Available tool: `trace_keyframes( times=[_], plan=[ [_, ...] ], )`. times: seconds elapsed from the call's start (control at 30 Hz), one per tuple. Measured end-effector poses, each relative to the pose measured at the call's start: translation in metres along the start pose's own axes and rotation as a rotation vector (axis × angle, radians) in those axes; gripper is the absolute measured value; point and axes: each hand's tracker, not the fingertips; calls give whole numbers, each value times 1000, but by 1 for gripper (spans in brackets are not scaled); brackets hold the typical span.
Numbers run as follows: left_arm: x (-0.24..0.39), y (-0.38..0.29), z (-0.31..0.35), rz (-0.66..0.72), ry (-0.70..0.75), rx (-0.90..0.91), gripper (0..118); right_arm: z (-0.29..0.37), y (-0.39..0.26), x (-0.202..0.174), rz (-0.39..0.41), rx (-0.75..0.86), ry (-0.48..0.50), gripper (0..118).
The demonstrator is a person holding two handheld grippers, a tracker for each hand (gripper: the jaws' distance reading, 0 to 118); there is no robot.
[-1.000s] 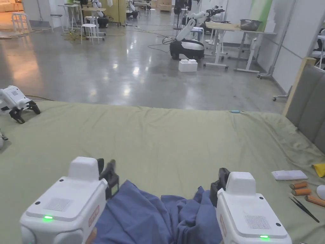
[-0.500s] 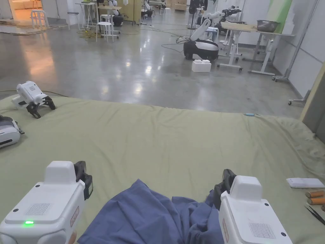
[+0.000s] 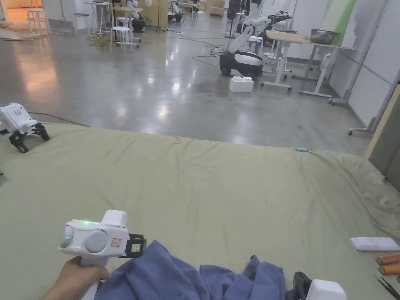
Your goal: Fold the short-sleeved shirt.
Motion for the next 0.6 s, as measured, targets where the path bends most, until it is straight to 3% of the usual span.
trace_keyframes(
  times=[0.03, 0.27, 0.33, 0.37, 0.4, 0.47, 0.5, 0.53, 0.6],
  plan=[
    [1, 1, -12, 7, 3, -24, 87, -2, -3, 4, 1, -10, -5, 0],
    [27, 15, -62, 5, -17, -60, 87, -23, -17, 26, -16, -77, -40, 0],
    [38, 17, -76, -28, 45, -88, 83, -26, -19, 28, -20, -91, -46, 0],
    [44, 14, -80, -66, 79, -99, 72, -28, -20, 30, -20, -101, -48, 0],
    [50, 11, -86, -106, 87, -114, 47, -30, -21, 32, -21, -108, -48, 0],
    [60, 2, -93, -155, 73, -144, 32, -36, -24, 34, -16, -124, -51, 0],
    [62, -2, -92, -143, 88, -100, 13, -38, -24, 35, -13, -132, -52, 0],
    [66, -2, -91, -139, 86, -99, 3, -42, -24, 35, -10, -143, -52, 0],
    [66, -2, -86, -142, 55, -101, 1, -52, -20, 38, -16, -164, -36, 0]
  ],
)
